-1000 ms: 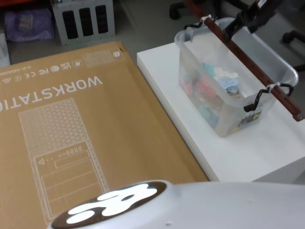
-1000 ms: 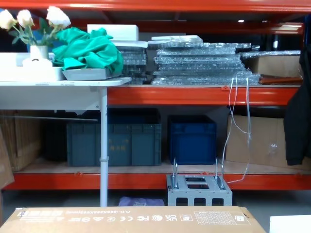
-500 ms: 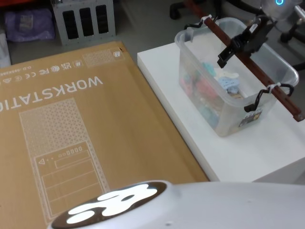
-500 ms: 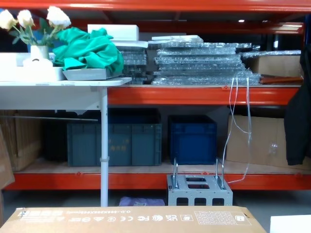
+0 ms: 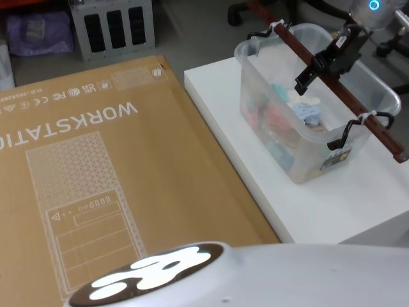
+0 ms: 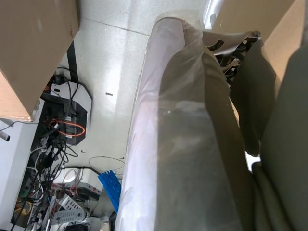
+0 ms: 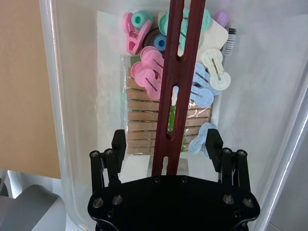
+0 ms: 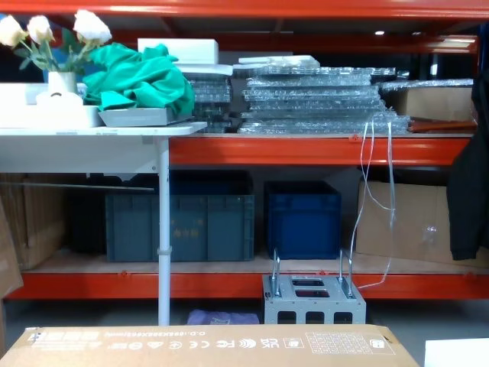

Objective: Use one hand to grasp the basket and place it at the designated location.

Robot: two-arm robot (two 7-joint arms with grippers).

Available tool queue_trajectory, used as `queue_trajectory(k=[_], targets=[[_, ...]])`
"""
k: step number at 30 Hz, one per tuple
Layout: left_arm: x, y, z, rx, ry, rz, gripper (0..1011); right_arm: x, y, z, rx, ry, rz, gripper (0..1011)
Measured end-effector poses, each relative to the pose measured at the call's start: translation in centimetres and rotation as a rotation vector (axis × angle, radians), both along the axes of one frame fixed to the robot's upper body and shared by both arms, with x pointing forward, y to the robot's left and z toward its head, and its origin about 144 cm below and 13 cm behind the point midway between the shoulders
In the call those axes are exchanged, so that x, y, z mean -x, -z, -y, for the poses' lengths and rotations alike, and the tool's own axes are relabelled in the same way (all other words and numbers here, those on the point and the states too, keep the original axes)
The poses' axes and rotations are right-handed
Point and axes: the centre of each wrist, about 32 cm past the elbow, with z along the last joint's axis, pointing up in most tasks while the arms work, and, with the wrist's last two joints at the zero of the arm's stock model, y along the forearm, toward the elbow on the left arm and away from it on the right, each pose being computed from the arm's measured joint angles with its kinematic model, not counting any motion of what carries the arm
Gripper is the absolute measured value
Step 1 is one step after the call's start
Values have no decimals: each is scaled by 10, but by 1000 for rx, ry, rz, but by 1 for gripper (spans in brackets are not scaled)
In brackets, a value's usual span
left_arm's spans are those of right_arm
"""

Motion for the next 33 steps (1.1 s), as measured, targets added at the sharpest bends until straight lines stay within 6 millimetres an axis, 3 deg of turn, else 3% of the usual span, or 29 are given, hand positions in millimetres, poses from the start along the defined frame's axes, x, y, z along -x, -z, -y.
queue_trajectory(k=[5, 8, 27, 33], targets=[[0, 0, 0, 0, 0, 0, 0, 0, 0, 0, -3, 1, 2, 977], [0, 0, 0, 0, 0, 0, 0, 0, -1, 0, -4, 1, 3, 908], [0, 0, 0, 0, 0, 0, 0, 0, -1, 1, -8, 1, 8, 302], [0, 0, 0, 0, 0, 0, 0, 0, -1, 1, -9, 2, 8, 239]])
